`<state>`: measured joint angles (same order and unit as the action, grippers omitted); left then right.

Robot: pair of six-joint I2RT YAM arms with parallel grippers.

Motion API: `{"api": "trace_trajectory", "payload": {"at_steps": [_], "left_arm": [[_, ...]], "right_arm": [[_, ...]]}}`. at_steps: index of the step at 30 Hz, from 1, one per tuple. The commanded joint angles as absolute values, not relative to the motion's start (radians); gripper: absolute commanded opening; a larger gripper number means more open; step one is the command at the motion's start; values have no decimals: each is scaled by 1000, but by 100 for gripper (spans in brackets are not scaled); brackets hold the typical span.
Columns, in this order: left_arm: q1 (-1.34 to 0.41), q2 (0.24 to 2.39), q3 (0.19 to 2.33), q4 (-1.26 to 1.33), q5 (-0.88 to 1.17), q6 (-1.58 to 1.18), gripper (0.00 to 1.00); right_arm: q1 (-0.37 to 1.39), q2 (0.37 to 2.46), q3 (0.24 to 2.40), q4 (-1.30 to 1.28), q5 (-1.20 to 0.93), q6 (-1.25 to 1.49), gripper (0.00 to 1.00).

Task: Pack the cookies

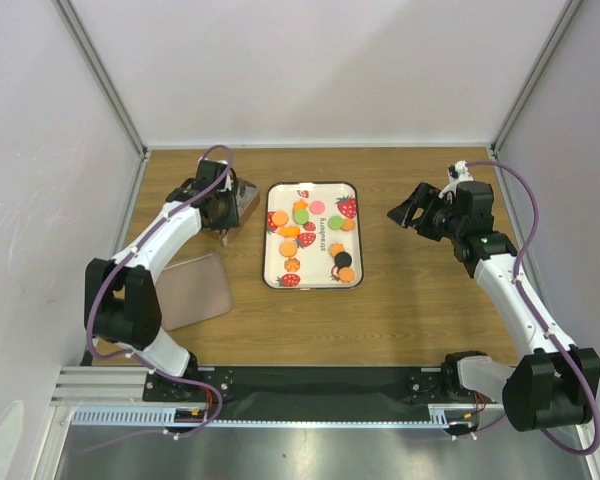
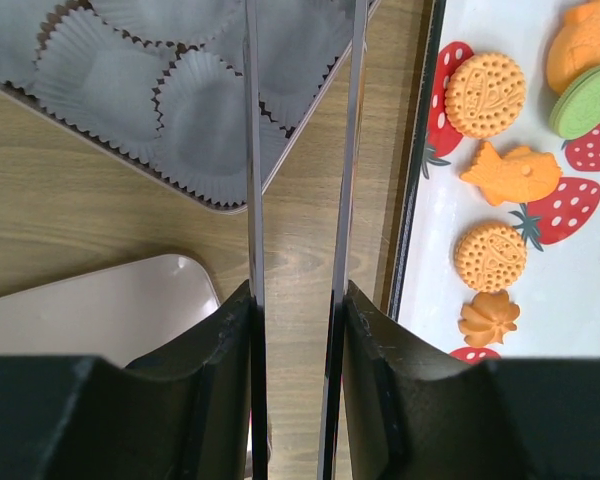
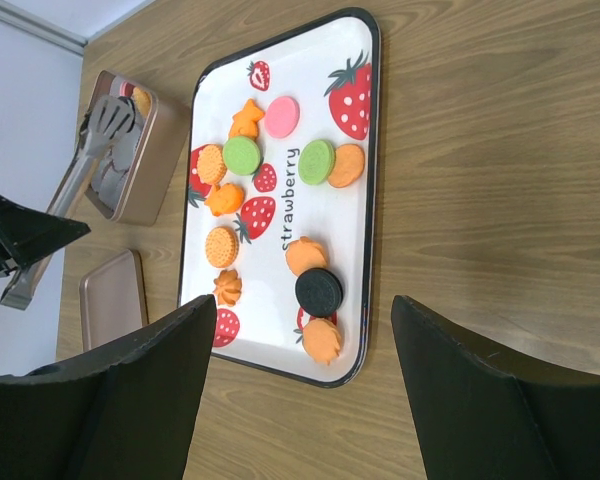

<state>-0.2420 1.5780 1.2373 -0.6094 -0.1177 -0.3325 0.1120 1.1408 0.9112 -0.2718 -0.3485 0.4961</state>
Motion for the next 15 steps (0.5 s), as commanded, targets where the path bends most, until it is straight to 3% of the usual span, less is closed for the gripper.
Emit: {"api": "trace_trajectory", "payload": {"at_steps": [1, 15], "left_arm": [[-239, 1594, 1253, -555, -87, -341, 37], [-241, 1654, 1272, -538, -57, -330, 39]], "right_arm": [[117, 1143, 940, -252, -345, 486, 77], [117, 1143, 939, -252, -344, 485, 77]]}}
